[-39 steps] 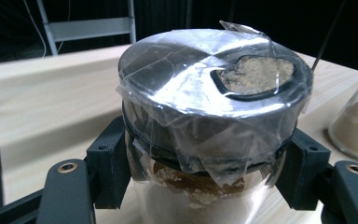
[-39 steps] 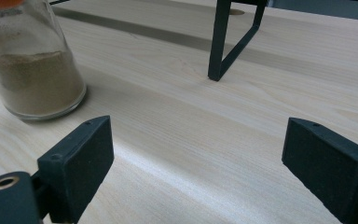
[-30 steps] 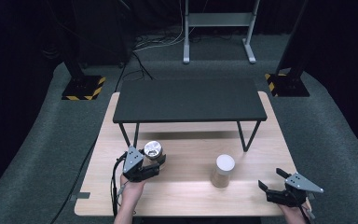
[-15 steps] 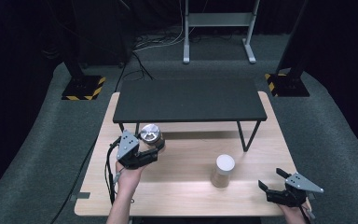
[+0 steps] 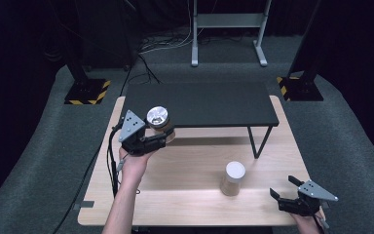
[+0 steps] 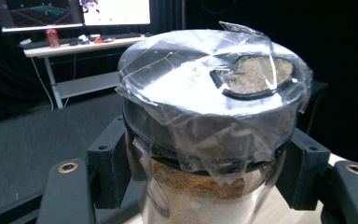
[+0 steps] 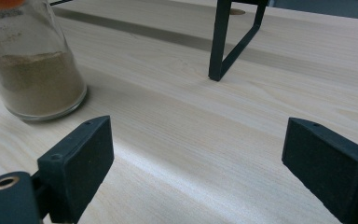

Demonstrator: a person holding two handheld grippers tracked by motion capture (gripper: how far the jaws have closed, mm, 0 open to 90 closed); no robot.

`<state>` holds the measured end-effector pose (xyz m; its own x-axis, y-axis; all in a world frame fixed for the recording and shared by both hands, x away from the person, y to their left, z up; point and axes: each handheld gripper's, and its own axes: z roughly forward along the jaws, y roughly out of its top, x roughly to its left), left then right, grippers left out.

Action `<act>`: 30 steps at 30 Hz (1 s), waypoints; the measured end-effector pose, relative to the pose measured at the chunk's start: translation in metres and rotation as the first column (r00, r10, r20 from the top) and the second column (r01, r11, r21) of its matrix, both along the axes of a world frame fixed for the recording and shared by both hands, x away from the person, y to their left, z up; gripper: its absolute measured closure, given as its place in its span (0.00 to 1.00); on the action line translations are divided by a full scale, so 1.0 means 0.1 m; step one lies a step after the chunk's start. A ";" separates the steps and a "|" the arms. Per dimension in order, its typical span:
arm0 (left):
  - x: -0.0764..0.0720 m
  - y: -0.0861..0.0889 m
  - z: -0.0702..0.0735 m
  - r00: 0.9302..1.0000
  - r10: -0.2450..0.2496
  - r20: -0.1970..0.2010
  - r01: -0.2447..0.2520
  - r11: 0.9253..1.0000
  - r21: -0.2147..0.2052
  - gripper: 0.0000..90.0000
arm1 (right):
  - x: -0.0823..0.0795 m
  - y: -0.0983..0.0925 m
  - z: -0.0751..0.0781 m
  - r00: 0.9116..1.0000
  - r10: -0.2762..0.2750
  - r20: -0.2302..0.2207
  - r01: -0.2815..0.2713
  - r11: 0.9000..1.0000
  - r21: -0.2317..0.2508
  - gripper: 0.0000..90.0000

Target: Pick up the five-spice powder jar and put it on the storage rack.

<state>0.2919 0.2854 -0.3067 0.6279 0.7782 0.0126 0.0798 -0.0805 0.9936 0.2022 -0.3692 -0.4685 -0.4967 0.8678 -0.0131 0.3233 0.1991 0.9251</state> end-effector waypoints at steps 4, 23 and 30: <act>0.09 -0.04 0.10 1.000 0.004 -0.002 -0.004 1.000 -0.015 0.35 | 0.00 0.00 0.00 1.000 -0.002 -0.001 0.002 1.000 0.005 0.09; 0.68 -0.51 0.45 0.982 0.166 -0.092 -0.157 0.983 0.098 0.35 | 0.00 -0.02 -0.01 1.000 0.002 0.003 -0.002 1.000 0.012 0.09; 0.81 -0.63 0.49 0.972 0.204 -0.119 -0.189 0.974 0.124 0.35 | 0.00 -0.01 -0.01 1.000 0.002 0.004 -0.002 1.000 0.009 0.09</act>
<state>0.3732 0.2221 -0.2579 0.4646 0.8849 0.0343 0.2327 -0.1594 0.9594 0.2019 -0.3704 -0.4695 -0.4981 0.8671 -0.0075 0.3196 0.1916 0.9280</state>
